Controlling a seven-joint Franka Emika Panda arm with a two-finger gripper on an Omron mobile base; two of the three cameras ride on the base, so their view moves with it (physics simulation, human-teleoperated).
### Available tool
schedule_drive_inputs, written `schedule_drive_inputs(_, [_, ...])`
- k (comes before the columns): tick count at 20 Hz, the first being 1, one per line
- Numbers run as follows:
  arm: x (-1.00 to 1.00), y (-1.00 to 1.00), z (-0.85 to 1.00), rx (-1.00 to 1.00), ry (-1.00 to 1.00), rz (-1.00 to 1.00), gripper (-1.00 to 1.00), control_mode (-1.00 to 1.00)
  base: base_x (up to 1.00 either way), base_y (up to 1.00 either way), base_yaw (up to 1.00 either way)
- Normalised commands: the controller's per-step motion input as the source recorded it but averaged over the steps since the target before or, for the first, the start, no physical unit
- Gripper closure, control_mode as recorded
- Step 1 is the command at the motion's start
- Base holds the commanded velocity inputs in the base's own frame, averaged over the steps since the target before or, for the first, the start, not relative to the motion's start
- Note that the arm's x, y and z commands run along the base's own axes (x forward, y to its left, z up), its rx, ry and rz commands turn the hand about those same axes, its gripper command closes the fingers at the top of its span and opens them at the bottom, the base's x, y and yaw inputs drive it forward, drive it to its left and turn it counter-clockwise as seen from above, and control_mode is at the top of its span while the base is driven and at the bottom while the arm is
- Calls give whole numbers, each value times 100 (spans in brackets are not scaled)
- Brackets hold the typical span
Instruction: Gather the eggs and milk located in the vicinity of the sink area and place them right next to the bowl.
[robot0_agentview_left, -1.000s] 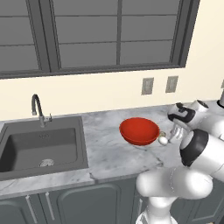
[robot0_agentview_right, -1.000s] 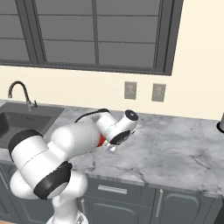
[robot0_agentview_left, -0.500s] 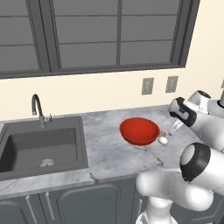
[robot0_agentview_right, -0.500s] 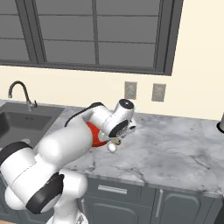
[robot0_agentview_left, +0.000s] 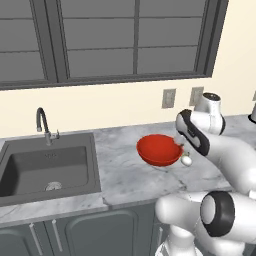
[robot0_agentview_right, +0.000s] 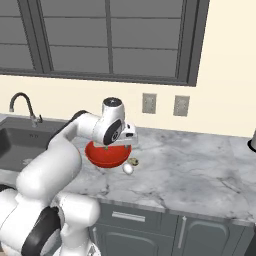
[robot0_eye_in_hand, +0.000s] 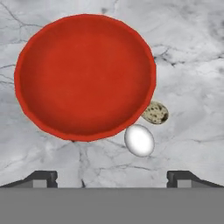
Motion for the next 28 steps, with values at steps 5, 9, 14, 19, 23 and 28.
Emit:
schedule_drive_inputs(5, [-20,84,29,-5,-1,-16,-100,-100,0,0,0])
schedule_drive_inputs(9, [-29,43,22,-2,-7,-13,-100,-100,0,0,0])
schedule_drive_inputs(14, [-3,0,3,0,-3,-2,-100,-100,0,0,0])
schedule_drive_inputs(19, [0,0,0,0,0,0,-100,-100,0,0,0])
schedule_drive_inputs(23, [0,0,0,0,0,0,-100,100,-66,24,0])
schedule_drive_inputs(28, [0,0,0,0,0,0,-100,100,-47,97,-1])
